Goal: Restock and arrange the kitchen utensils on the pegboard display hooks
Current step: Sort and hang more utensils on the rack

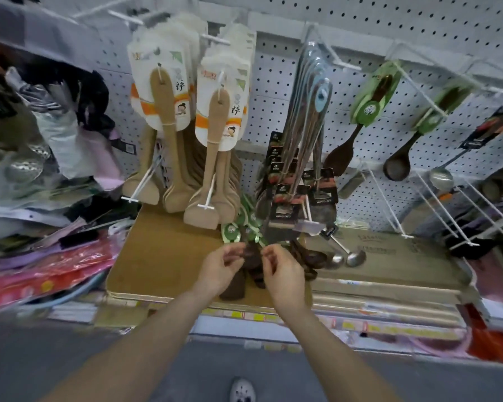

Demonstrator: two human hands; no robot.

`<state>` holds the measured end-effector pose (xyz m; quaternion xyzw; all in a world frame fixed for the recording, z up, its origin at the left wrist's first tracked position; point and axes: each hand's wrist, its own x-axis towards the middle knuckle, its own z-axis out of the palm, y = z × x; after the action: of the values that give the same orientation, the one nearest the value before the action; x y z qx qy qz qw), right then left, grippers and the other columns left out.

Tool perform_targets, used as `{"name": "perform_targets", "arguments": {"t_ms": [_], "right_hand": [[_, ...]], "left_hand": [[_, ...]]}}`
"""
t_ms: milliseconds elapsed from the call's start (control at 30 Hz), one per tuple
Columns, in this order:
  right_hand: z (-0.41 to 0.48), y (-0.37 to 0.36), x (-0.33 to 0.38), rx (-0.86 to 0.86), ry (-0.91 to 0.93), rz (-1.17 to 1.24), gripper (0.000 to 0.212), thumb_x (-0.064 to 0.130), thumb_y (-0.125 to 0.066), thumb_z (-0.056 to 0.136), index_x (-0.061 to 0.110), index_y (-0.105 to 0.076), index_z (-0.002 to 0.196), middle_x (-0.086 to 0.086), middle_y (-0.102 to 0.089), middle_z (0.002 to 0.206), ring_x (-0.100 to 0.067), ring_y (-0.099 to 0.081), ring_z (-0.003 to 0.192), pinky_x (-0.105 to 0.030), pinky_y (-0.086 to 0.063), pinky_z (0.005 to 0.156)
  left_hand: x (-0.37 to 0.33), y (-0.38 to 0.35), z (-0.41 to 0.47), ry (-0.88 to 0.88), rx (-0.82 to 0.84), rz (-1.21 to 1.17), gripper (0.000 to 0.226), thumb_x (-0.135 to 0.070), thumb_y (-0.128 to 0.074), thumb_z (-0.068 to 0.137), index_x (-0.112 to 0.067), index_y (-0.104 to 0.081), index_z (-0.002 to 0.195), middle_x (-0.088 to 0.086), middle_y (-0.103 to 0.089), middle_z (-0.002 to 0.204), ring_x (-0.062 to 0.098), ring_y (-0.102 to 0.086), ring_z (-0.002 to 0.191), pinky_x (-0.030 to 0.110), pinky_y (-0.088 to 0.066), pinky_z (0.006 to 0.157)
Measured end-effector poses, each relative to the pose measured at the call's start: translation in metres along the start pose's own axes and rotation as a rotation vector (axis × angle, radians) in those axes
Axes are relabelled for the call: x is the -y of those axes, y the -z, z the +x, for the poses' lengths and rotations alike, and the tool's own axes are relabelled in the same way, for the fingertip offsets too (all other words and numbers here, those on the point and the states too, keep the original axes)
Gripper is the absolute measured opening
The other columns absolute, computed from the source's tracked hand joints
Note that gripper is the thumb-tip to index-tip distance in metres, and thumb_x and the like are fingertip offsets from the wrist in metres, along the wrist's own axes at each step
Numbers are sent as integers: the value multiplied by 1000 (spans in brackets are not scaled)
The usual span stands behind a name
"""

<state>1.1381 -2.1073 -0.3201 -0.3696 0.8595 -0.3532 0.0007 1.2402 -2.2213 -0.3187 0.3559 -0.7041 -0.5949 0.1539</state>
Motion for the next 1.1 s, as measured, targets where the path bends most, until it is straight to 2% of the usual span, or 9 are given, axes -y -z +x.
{"name": "perform_targets", "arguments": {"t_ms": [100,200,267,467,633,900,1000,1100], "right_hand": [[-21,-20,-17,78,-60,-32,18,5,-63,85,17,-69,98,0,-69,92,-23,-67,78,-33,-50,64],[-31,-34,-33,158,-108,-48,27,3,-61,84,14,-70,107,-3,-70,103,-25,-67,89,-28,-45,70],[-33,-39,-42,203,-121,-63,29,3,-61,85,13,-69,111,-5,-69,108,-26,-66,95,-26,-42,72],[-16,-56,-52,291,-103,-90,37,2,-58,88,12,-66,123,-7,-65,120,-29,-62,109,-34,-47,89],[23,-78,-54,386,-106,-144,40,6,-55,92,10,-57,133,-13,-60,127,-32,-57,117,-38,-44,99],[67,-127,-46,569,-74,-126,32,6,-47,95,9,-55,126,-19,-64,113,-38,-59,107,-36,-45,83],[76,-146,-42,639,-159,-138,33,11,-48,98,10,-52,130,-18,-63,122,-37,-56,117,-37,-44,93],[85,-164,-37,685,-256,-137,36,13,-50,96,8,-50,132,-19,-60,127,-38,-54,122,-37,-43,99]], "left_hand": [[30,-1,-8,95,-16,-2,31,2,-58,91,-11,-63,119,3,-63,106,14,-58,100,29,-44,99],[58,-2,-10,165,-41,-6,32,2,-58,91,-8,-63,120,10,-64,113,17,-58,102,25,-43,95],[73,-1,-7,225,-55,-2,34,1,-60,90,-9,-62,123,11,-63,116,19,-58,105,28,-44,97],[99,-5,18,318,-100,46,37,-6,-62,90,-10,-59,127,9,-63,119,19,-57,106,30,-44,97],[117,-9,49,333,-97,123,42,-8,-64,89,-9,-57,131,8,-64,122,26,-60,112,35,-45,100],[149,-20,95,293,-64,317,57,-13,-65,88,-13,-44,141,11,-55,136,28,-55,122,38,-44,101],[153,-27,111,238,-88,410,54,-14,-62,90,-15,-45,140,13,-54,133,32,-55,119,38,-44,98],[154,-32,126,206,-99,402,46,-10,-56,91,-12,-47,137,15,-55,131,34,-55,118,41,-44,97]]}}
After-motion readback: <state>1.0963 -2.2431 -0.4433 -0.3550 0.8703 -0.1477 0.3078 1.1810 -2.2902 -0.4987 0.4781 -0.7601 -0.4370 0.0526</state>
